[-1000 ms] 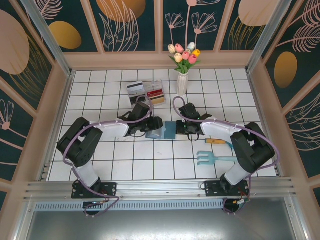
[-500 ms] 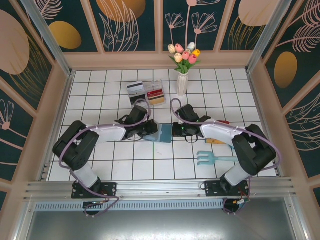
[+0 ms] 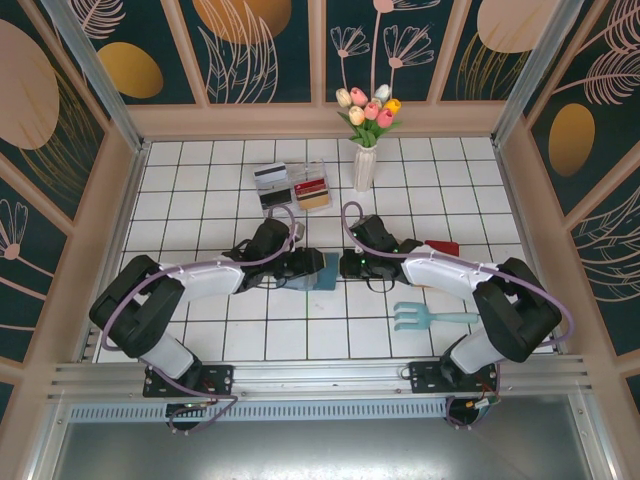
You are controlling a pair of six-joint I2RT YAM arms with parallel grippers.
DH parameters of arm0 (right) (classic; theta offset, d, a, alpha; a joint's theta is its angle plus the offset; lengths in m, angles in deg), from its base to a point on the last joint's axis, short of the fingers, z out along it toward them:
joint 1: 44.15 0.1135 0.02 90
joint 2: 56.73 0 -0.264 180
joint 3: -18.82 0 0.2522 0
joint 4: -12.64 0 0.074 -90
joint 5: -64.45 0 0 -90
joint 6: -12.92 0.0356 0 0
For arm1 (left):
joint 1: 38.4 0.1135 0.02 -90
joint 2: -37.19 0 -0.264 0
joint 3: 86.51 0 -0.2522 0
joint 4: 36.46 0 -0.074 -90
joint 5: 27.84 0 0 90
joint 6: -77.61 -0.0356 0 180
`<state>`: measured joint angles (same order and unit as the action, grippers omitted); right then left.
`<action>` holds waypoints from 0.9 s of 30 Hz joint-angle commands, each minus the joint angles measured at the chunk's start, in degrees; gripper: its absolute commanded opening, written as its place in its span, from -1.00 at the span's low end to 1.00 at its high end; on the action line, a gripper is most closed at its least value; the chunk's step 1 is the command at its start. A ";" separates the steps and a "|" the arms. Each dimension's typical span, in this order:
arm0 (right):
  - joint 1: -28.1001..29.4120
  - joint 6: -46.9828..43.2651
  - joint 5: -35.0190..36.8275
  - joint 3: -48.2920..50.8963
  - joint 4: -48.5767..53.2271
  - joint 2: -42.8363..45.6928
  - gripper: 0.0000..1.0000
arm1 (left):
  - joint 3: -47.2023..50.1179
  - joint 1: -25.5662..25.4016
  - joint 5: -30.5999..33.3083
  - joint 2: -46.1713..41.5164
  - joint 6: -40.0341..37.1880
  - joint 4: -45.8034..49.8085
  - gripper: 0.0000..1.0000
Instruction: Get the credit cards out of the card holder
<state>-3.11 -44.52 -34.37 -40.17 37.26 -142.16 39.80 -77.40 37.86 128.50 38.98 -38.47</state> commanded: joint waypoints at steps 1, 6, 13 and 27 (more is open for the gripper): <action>-0.29 2.47 2.63 -1.52 -0.48 -0.33 -0.80 | -1.65 -0.09 -2.69 3.19 0.42 -4.25 -0.24; -1.83 3.64 3.92 -2.44 -0.04 -1.04 -0.77 | -4.06 -0.04 -2.99 8.12 -0.08 -4.40 -0.26; -2.11 5.30 5.74 -2.33 2.04 6.02 -0.43 | -4.83 -0.06 -1.23 10.17 -0.27 -2.74 -0.14; 0.73 5.95 -1.50 -5.43 0.12 3.36 -0.75 | -2.89 -0.12 -0.40 10.47 -0.19 -3.85 -0.45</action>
<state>-3.11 -38.82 -34.20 -43.04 38.22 -135.88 36.17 -77.40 36.77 138.62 39.31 -41.97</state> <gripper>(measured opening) 0.140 0.286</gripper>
